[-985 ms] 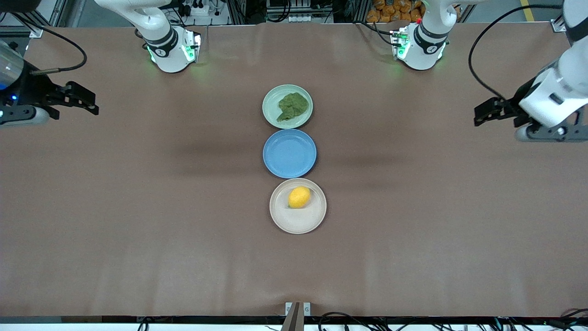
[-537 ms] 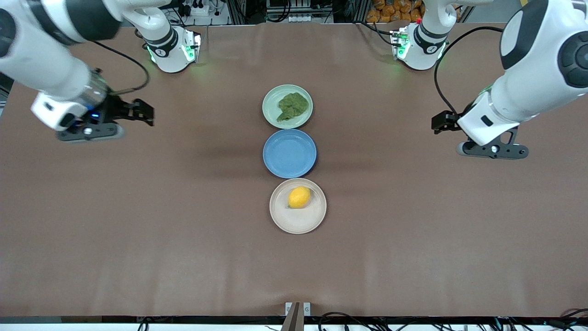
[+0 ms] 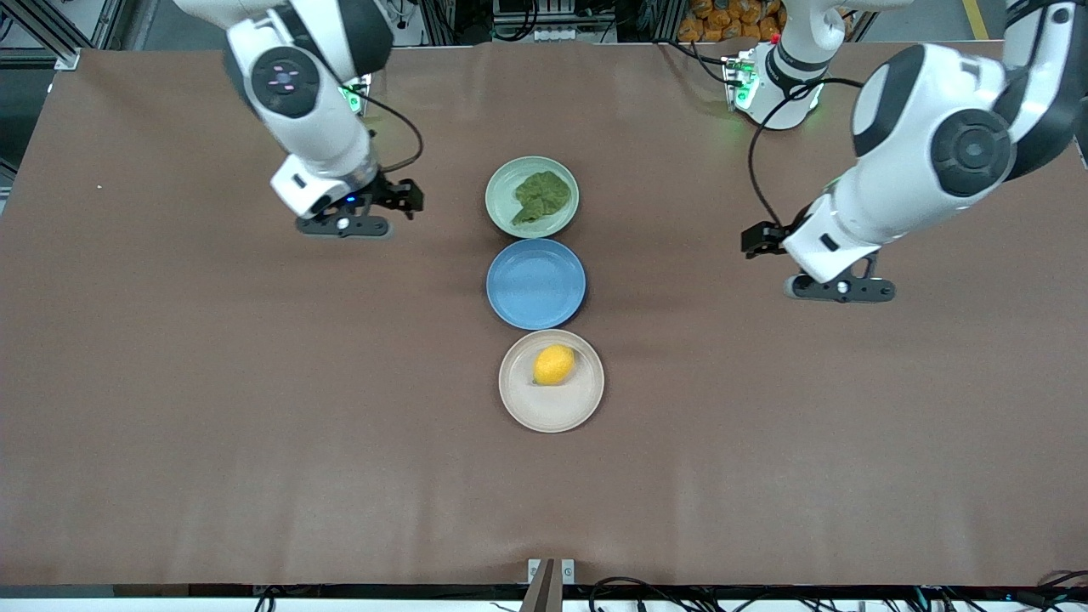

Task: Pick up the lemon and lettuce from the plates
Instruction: 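Move the right gripper over the lettuce while the left gripper nears the lemon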

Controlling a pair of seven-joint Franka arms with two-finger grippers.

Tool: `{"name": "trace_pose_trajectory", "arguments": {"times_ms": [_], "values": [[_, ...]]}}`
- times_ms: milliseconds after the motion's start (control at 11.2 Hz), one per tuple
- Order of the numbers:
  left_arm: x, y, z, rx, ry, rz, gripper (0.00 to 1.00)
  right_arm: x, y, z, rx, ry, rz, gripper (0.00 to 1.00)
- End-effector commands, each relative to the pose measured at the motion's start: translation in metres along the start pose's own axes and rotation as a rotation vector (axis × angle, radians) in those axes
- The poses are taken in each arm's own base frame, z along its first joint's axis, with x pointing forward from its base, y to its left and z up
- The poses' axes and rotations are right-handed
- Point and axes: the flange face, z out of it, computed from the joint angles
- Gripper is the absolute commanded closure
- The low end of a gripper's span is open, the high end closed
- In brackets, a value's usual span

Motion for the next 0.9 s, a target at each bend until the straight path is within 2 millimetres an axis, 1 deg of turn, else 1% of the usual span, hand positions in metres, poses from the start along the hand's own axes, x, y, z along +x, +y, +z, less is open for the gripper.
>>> {"name": "trace_pose_trajectory", "arguments": {"times_ms": [0,179,269,358,448,537,627,716,806], "values": [[-0.002,0.028,0.023,-0.027,0.026,-0.053,0.00,-0.047,-0.046,0.047,0.010,0.017,0.049,0.00],[0.004,0.052,0.043,-0.033,0.035,-0.090,0.00,-0.071,-0.078,0.066,0.013,0.005,0.057,0.00],[0.003,0.065,0.051,-0.027,0.031,-0.095,0.00,-0.088,-0.101,0.075,0.027,0.007,0.062,0.00],[0.000,0.074,0.057,-0.021,0.023,-0.100,0.00,-0.100,-0.116,0.084,0.050,0.018,0.099,0.00],[0.000,0.078,0.063,-0.018,0.013,-0.105,0.00,-0.116,-0.131,0.095,0.078,0.029,0.104,0.00],[0.004,0.082,0.066,-0.023,0.017,-0.101,0.00,-0.132,-0.142,0.107,0.104,0.039,0.116,0.00],[0.013,0.084,0.070,-0.041,0.039,-0.107,0.00,-0.148,-0.153,0.119,0.123,0.035,0.111,0.00],[0.026,0.089,0.076,-0.057,0.051,-0.127,0.00,-0.159,-0.163,0.131,0.121,0.019,0.106,0.02],[0.043,0.102,0.082,-0.070,0.052,-0.165,0.00,-0.167,-0.170,0.139,0.125,0.014,0.096,0.05]]}}
